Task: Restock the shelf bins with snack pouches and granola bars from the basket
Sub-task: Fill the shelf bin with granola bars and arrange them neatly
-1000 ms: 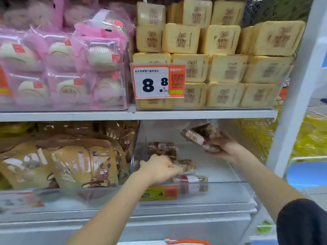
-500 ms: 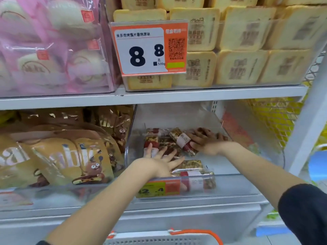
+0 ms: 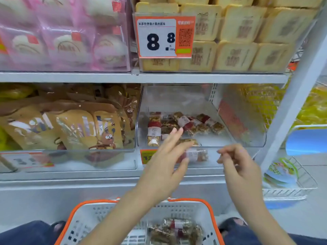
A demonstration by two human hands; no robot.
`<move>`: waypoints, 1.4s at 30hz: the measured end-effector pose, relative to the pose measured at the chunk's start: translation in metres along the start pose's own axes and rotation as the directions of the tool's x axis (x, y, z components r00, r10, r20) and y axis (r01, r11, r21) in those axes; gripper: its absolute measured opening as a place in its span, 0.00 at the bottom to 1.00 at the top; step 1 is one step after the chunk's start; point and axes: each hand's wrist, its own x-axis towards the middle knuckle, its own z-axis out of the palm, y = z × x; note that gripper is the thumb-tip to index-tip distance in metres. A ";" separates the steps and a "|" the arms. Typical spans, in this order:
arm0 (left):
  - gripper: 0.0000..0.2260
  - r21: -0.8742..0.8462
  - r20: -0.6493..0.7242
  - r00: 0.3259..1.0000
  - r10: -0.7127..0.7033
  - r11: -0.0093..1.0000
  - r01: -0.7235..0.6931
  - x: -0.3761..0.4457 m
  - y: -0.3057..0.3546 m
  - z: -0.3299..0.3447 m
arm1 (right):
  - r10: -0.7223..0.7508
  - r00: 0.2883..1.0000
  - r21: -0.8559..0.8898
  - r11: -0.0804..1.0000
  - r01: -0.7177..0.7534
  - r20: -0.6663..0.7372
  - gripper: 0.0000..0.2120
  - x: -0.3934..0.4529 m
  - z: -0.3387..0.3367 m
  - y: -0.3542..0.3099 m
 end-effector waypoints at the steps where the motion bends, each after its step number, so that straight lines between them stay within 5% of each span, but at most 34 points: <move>1: 0.15 0.074 -0.066 0.996 0.064 0.996 -0.059 -0.025 -0.001 0.012 | 0.098 0.995 -0.029 0.995 -0.097 0.011 0.12 -0.027 0.005 0.013; 3: 0.13 0.204 -0.111 0.988 0.109 0.975 -0.085 -0.076 -0.018 0.042 | 0.319 0.928 -0.155 0.944 -0.292 0.193 0.12 -0.072 0.026 0.048; 6: 0.14 0.285 0.061 0.975 -0.214 0.940 0.188 -0.142 -0.047 0.086 | 0.522 0.724 -0.424 0.839 -0.341 0.450 0.15 -0.127 0.060 0.124; 8: 0.18 0.380 0.265 0.817 -0.513 0.834 0.401 -0.184 -0.070 0.115 | 0.615 0.560 -0.554 0.775 -0.304 0.554 0.39 -0.161 0.072 0.174; 10: 0.27 0.480 0.445 0.559 -0.700 0.713 0.511 -0.230 -0.092 0.133 | 0.714 0.400 -0.636 0.697 -0.331 0.575 0.60 -0.187 0.076 0.205; 12: 0.35 0.563 0.533 0.335 -0.777 0.621 0.545 -0.271 -0.105 0.141 | 0.739 0.233 -0.666 0.672 -0.322 0.633 0.61 -0.204 0.080 0.209; 14: 0.40 0.639 0.574 0.189 -0.797 0.580 0.506 -0.302 -0.116 0.144 | 0.747 0.163 -0.705 0.663 -0.253 0.644 0.57 -0.215 0.090 0.217; 16: 0.45 0.667 0.605 0.068 -0.794 0.551 0.502 -0.317 -0.125 0.145 | 0.748 0.130 -0.733 0.664 -0.148 0.651 0.59 -0.217 0.106 0.219; 20: 0.47 0.644 0.640 0.026 -0.768 0.555 0.527 -0.315 -0.137 0.166 | 0.790 -0.092 -0.795 0.606 -0.037 0.606 0.65 -0.226 0.132 0.226; 22: 0.47 0.668 0.636 -0.017 -0.772 0.539 0.512 -0.311 -0.138 0.177 | 0.826 -0.070 -0.827 0.562 0.017 0.560 0.66 -0.236 0.140 0.225; 27: 0.47 0.735 0.606 -0.015 -0.796 0.552 0.395 -0.320 -0.141 0.192 | 0.858 0.179 -0.875 0.458 0.157 0.482 0.67 -0.255 0.159 0.228; 30: 0.46 0.743 0.627 -0.031 -0.779 0.586 0.323 -0.318 -0.151 0.194 | 0.872 0.180 -0.887 0.423 0.186 0.454 0.65 -0.255 0.172 0.234; 32: 0.47 0.726 0.660 0.026 -0.751 0.646 0.236 -0.315 -0.157 0.194 | 0.880 0.175 -0.890 0.402 0.216 0.441 0.60 -0.252 0.175 0.232; 39: 0.47 0.589 0.717 0.076 -0.693 0.661 0.464 -0.313 -0.150 0.200 | 0.867 0.144 -0.812 0.371 0.451 0.477 0.53 -0.245 0.172 0.220; 42: 0.49 0.618 0.719 0.022 -0.695 0.654 0.436 -0.305 -0.134 0.214 | 0.868 0.141 -0.800 0.361 0.479 0.476 0.54 -0.244 0.169 0.223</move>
